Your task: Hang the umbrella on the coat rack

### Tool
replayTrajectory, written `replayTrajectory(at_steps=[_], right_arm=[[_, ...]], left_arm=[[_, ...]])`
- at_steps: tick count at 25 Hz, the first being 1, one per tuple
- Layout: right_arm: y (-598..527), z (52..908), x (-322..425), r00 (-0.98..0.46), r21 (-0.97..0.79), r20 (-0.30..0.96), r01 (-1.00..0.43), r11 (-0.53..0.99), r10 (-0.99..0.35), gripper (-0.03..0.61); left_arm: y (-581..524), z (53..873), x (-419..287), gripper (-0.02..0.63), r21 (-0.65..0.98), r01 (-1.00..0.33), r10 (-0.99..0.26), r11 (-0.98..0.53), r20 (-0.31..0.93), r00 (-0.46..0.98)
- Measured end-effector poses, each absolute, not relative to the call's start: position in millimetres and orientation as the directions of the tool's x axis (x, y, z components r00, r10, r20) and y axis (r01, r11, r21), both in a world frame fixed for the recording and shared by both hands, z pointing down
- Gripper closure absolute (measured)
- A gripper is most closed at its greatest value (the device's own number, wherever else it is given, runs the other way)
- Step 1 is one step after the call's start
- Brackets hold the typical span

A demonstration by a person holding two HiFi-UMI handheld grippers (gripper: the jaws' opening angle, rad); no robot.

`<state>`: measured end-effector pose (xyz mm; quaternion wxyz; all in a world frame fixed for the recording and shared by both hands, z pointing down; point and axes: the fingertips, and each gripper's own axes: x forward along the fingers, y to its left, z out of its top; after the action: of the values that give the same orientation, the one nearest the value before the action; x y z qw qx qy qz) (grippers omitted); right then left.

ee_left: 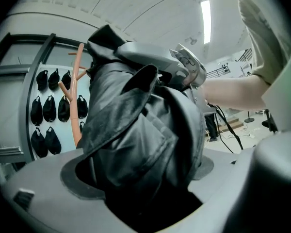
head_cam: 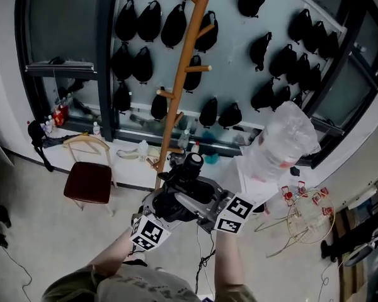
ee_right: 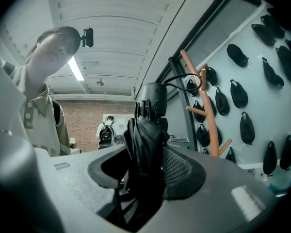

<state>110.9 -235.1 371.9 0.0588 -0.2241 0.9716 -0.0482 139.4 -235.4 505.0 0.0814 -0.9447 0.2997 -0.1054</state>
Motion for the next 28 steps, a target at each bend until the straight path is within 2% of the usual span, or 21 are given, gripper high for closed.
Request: replayTrajectory(at_steps=[3, 13, 20, 28], right_arm=[[-261, 367, 110, -0.855, -0.110, -0.107, -0.497, 0.861, -0.507, 0.380], [-310, 339, 117, -0.751, -0.057, -0.140, -0.644, 0.763, -0.645, 0.388], [-330, 331, 129, -0.732, -0.018, -0.129, -0.673, 0.740, -0.669, 0.388], [-361, 320, 150, -0.768, 0.026, -0.118, -0.636, 0.771, -0.629, 0.388]], left_arm=[[-259, 511, 120, 0.167, -0.213, -0.533, -0.569, -0.819, 0.188, 0.800], [-292, 532, 77, 0.164, -0.140, -0.483, -0.503, -0.864, 0.269, 0.821], [-299, 523, 78, 0.164, -0.109, -0.478, -0.489, -0.872, 0.254, 0.835], [-318, 512, 100, 0.164, -0.102, -0.536, -0.544, -0.838, 0.238, 0.804]])
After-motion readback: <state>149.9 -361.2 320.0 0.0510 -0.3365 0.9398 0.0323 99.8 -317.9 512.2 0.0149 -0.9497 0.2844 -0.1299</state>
